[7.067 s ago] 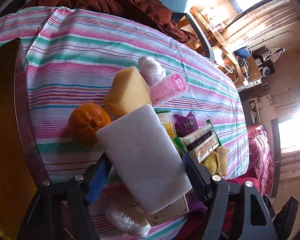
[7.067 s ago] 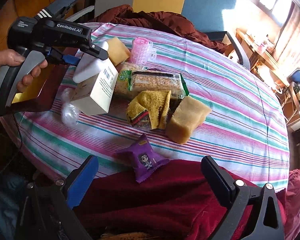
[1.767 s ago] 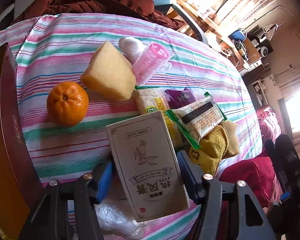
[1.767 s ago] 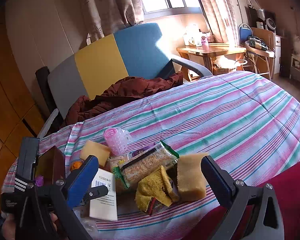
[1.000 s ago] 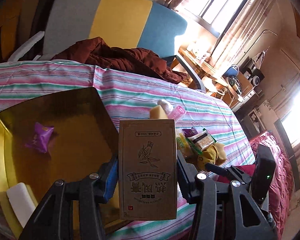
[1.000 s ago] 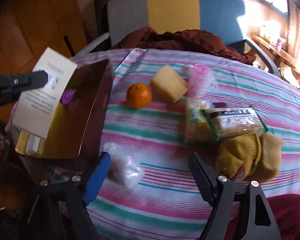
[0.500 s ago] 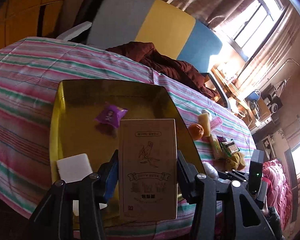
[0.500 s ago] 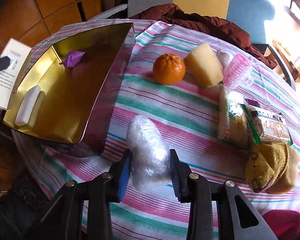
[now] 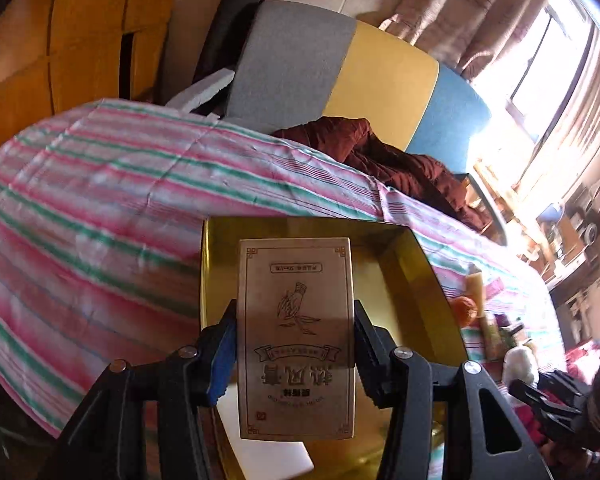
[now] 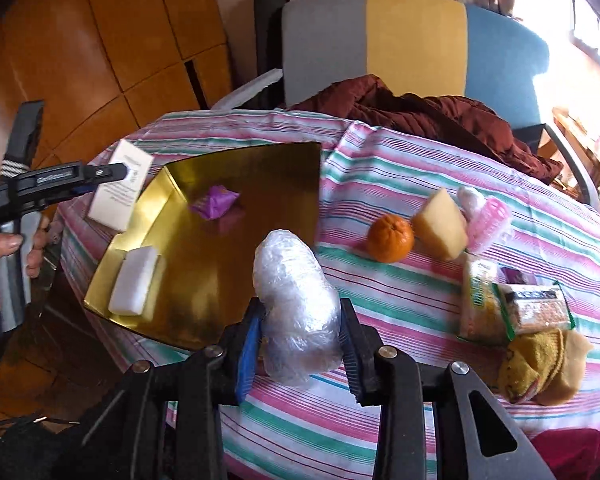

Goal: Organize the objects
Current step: 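Carry the white box into the tray while the right tool places the plastic-wrapped bundle, then open both tools and withdraw them from the tray, then grasp the green-edged cracker packet with the left tool, then grasp the tan sponge cake with the right tool while the left tool holds the cracker packet, then carry the cracker packet into the tray with the left tool while the right tool places the sponge cake there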

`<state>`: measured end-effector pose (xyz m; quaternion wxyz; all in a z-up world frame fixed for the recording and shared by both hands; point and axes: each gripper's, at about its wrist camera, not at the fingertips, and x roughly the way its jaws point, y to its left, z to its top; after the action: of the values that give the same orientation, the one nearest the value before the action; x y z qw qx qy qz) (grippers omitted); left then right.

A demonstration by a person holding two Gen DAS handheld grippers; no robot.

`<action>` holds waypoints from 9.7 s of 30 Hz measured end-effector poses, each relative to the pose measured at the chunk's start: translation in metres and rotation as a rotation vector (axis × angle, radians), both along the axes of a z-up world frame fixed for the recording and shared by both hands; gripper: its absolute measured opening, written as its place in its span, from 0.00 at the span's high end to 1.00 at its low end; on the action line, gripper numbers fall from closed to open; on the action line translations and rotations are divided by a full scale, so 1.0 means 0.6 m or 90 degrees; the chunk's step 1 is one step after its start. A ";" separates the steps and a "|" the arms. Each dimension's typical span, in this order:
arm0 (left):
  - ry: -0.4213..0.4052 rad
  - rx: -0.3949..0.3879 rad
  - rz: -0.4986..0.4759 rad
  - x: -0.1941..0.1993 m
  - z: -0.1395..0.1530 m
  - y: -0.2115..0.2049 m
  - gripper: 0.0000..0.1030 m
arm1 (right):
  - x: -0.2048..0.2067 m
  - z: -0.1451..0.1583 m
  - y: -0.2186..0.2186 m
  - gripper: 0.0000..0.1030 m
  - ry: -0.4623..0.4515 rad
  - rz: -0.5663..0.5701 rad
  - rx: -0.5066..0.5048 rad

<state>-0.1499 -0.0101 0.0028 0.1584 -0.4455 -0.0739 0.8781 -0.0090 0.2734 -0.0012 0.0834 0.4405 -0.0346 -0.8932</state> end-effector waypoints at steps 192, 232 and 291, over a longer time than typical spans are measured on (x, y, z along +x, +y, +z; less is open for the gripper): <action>-0.004 -0.143 -0.451 0.227 -0.173 0.550 0.54 | 0.061 -0.056 0.458 0.17 -0.011 -0.565 -0.083; -0.010 -0.119 -0.449 0.233 -0.169 0.529 0.54 | 0.059 -0.126 0.470 0.26 -0.158 -0.601 -0.177; 0.016 0.024 -0.106 0.015 0.005 0.156 0.56 | -0.073 -0.080 -0.111 0.51 -0.079 0.008 -0.169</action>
<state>-0.1410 0.0838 0.0057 0.2400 -0.4363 -0.0513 0.8657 -0.0526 0.2067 -0.0493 0.1441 0.4801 -0.1545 -0.8514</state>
